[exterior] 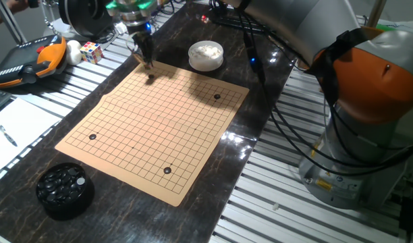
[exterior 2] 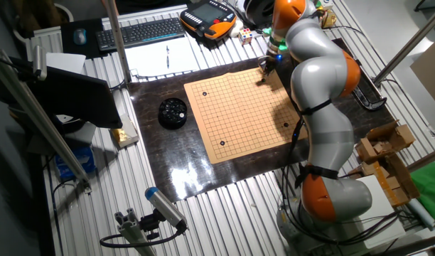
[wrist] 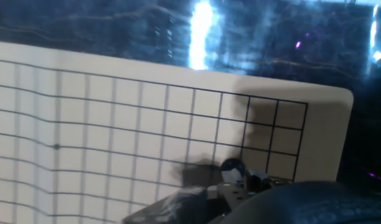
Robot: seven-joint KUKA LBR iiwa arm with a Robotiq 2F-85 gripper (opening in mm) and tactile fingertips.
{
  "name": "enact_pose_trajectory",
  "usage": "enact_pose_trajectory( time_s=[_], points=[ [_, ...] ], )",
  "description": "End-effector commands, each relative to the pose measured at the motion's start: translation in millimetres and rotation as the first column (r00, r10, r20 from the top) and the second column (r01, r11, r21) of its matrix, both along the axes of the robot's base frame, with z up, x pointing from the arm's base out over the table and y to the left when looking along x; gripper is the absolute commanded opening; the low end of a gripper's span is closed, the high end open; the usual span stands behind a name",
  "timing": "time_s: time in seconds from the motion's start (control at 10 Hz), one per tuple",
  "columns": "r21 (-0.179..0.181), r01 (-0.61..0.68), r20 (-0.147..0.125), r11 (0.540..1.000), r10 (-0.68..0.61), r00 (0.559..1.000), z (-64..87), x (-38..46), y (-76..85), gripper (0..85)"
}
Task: Play the first move as black on the 3-4 point in the upper right corner of the Go board
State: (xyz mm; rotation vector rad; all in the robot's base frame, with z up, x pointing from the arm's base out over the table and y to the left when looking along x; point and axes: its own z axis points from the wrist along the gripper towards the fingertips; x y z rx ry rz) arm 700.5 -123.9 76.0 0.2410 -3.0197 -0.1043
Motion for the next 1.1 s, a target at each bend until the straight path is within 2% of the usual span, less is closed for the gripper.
enact_pose_trajectory(
  time_s=[0.0, 0.2, 0.3, 0.6, 0.8, 1.0],
  points=[
    [-0.001, 0.000, -0.002, 1.000, 0.000, 1.000, 8.5, -0.8, 3.1, 3.7],
    [-0.022, 0.001, -0.008, 1.000, -0.001, 1.000, 26.9, -2.7, 16.7, 0.7],
    [-0.040, 0.009, -0.005, 0.999, -0.009, 1.000, 37.6, -4.9, 30.5, 0.7],
    [-0.066, 0.029, 0.018, 0.997, -0.028, 0.999, 56.3, -15.3, 65.0, 0.7],
    [-0.085, 0.034, 0.025, 0.996, -0.032, 0.999, 69.7, -18.8, 82.3, 0.7],
    [-0.077, 0.032, 0.024, 0.997, -0.030, 0.999, 79.2, -28.6, 91.3, 0.7]
  ],
)
